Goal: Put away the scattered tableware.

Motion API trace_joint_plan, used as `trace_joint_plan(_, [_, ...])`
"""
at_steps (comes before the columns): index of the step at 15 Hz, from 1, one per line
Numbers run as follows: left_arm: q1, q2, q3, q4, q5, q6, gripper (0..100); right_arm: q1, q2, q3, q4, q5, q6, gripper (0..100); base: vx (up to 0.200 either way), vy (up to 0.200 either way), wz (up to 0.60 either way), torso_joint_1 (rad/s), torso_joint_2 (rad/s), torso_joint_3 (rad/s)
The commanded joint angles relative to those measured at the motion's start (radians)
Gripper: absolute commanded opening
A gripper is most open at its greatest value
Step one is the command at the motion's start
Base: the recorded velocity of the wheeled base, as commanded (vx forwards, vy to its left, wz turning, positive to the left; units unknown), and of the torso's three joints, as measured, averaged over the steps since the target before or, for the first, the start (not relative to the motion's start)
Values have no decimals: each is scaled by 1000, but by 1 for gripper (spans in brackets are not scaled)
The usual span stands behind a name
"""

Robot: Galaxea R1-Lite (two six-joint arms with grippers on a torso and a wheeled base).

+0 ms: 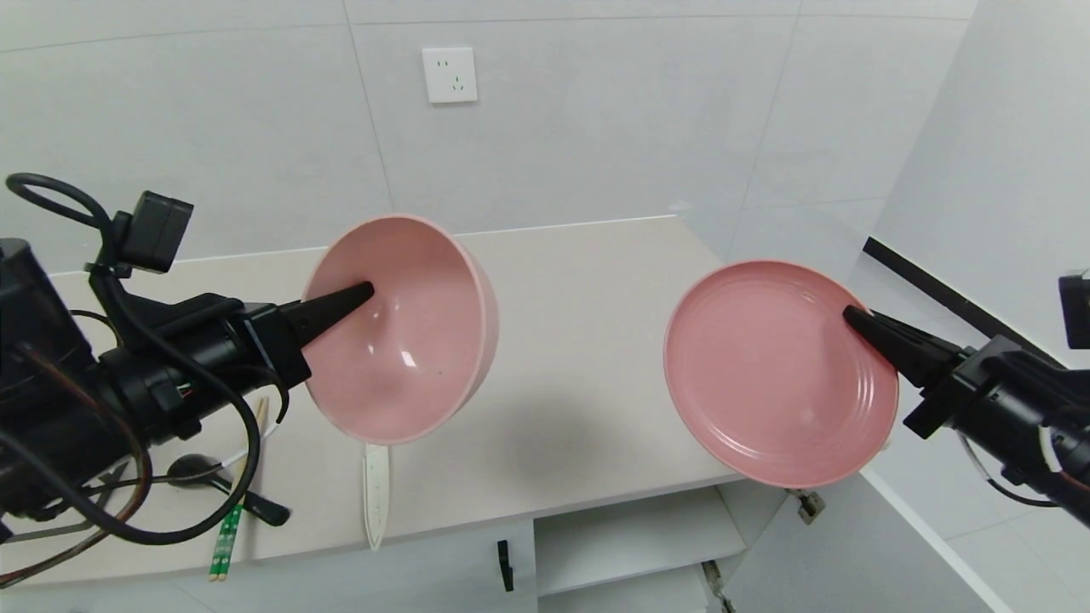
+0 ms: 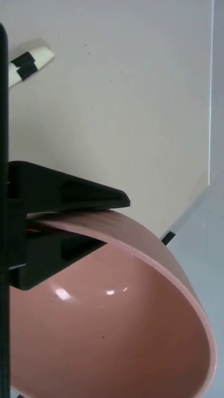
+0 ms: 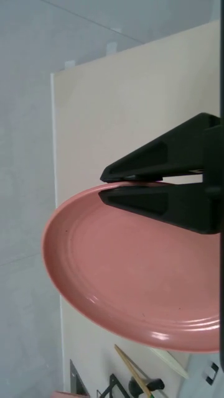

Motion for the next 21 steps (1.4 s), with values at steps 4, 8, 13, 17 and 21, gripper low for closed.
trace_joint_plan(4, [-18, -37, 78, -102, -15, -3, 0, 2, 42, -4, -13, -5, -13, 0, 0, 0, 0, 0, 0, 0])
trace_joint_plan(8, [-18, -66, 115, -115, -4, -72, 0, -2, 45, 34, -13, -108, -16, 0, 0, 0, 0, 0, 0, 0])
trace_joint_plan(13, [-71, -109, 112, -82, 56, -116, 0, 5, 41, 19, -13, -108, -17, 0, 0, 0, 0, 0, 0, 0])
trace_joint_plan(17, [-65, -107, 112, -43, 62, -96, 0, 7, 26, 2, -13, -108, -19, 0, 0, 0, 0, 0, 0, 0])
trace_joint_plan(21, [-70, -88, 116, -88, 100, -98, 0, 16, 19, 11, -13, -111, -19, 0, 0, 0, 0, 0, 0, 0])
